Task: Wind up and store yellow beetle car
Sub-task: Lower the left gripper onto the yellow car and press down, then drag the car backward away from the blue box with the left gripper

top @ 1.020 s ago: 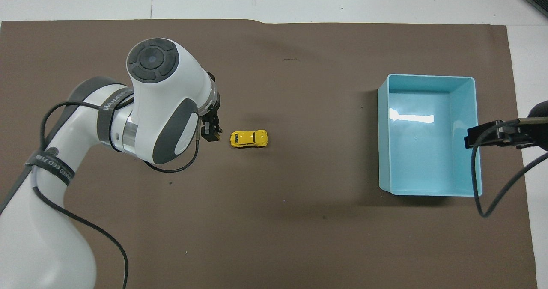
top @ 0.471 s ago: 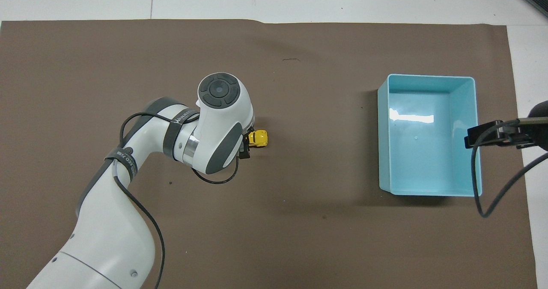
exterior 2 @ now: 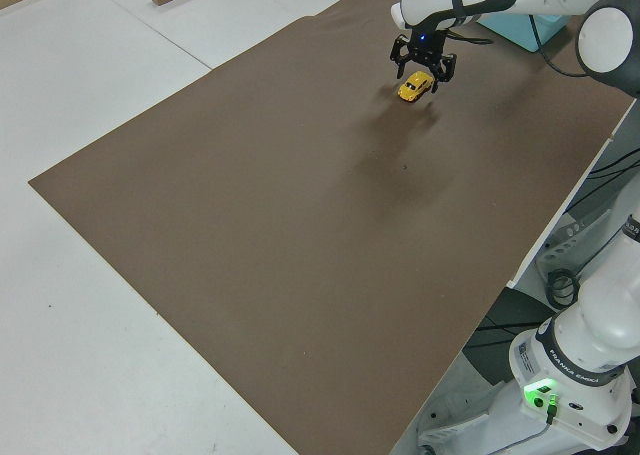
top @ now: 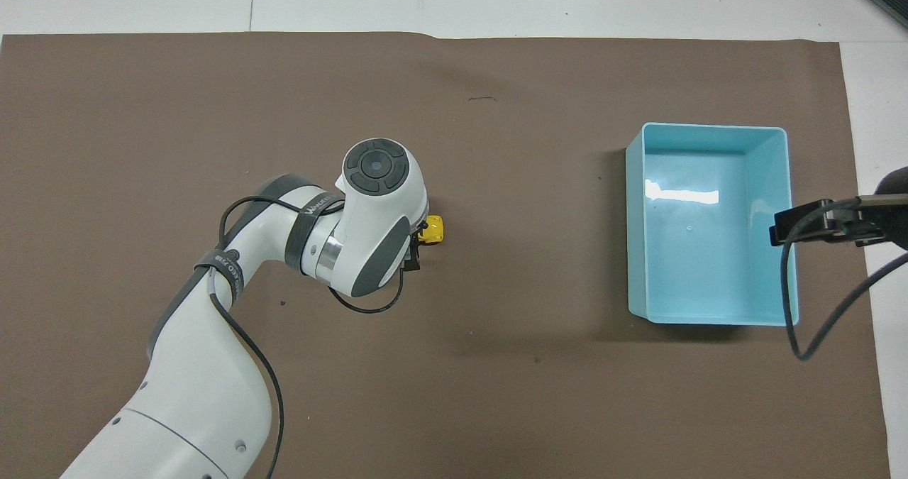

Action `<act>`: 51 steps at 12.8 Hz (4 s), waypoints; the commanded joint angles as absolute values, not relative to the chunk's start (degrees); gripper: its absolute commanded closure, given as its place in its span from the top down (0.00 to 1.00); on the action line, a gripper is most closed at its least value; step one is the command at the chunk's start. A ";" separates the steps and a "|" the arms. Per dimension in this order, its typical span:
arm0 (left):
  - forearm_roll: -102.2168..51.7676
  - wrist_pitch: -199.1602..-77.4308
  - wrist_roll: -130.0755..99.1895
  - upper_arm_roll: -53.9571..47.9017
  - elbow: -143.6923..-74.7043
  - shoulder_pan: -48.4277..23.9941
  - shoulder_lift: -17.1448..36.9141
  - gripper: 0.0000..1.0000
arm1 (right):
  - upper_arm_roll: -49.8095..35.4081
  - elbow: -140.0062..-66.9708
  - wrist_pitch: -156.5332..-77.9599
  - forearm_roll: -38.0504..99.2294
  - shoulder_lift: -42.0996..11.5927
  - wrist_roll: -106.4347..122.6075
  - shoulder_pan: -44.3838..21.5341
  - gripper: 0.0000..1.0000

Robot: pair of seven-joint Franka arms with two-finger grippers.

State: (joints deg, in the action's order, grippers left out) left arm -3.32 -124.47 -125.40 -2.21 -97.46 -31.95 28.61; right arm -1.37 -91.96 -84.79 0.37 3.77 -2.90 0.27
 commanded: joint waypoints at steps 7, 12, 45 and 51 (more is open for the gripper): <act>-2.11 -122.96 -126.30 -1.23 -98.17 -32.87 26.72 1.00 | -1.32 -91.85 -85.08 1.23 3.69 -3.60 0.53 1.00; -2.11 -123.22 -126.12 -1.32 -98.26 -32.96 26.72 0.53 | -1.32 -91.85 -85.08 1.23 3.69 -3.60 0.53 1.00; -1.67 -123.40 -107.66 -0.26 -105.65 -19.69 24.52 0.28 | -1.32 -91.85 -85.08 1.23 3.69 -3.60 0.53 1.00; -1.67 -123.92 -111.18 -0.26 -105.47 -18.90 24.35 0.31 | -1.32 -91.85 -85.08 1.23 3.69 -3.60 0.53 1.00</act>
